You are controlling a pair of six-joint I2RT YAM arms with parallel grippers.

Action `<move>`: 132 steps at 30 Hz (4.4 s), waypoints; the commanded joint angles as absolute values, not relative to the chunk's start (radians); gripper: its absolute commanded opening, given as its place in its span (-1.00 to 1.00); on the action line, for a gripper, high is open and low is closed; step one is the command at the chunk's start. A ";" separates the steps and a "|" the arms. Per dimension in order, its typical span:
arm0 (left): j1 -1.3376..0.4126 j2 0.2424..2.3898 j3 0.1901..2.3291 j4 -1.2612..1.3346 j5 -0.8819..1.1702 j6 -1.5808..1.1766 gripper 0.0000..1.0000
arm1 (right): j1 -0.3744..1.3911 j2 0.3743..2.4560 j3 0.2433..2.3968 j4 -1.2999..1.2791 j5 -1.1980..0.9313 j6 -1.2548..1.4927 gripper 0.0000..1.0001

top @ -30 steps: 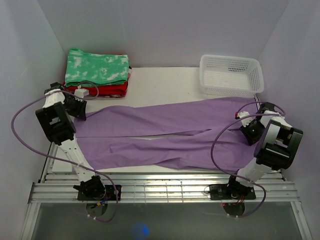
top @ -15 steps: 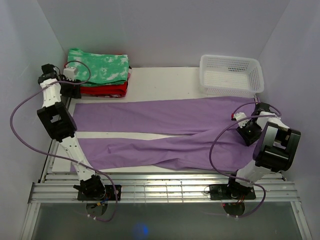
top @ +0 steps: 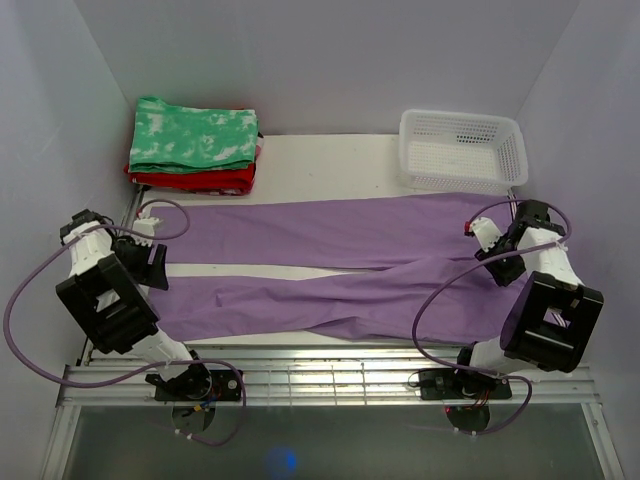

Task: Fold and stack the trousers
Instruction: Flatten the trousers out

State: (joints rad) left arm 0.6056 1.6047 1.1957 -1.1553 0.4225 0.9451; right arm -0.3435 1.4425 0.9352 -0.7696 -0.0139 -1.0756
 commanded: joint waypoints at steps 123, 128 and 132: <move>1.055 1.718 1.104 -1.002 0.331 1.014 0.68 | -0.973 1.620 1.229 -1.203 -0.198 -1.137 -0.85; 1.054 1.773 1.141 -1.008 0.365 0.974 0.63 | -0.973 1.631 1.242 -1.207 -0.202 -1.138 -0.84; 1.054 1.793 1.163 -1.017 0.397 0.953 0.60 | -0.973 1.634 1.250 -1.209 -0.204 -1.143 -0.84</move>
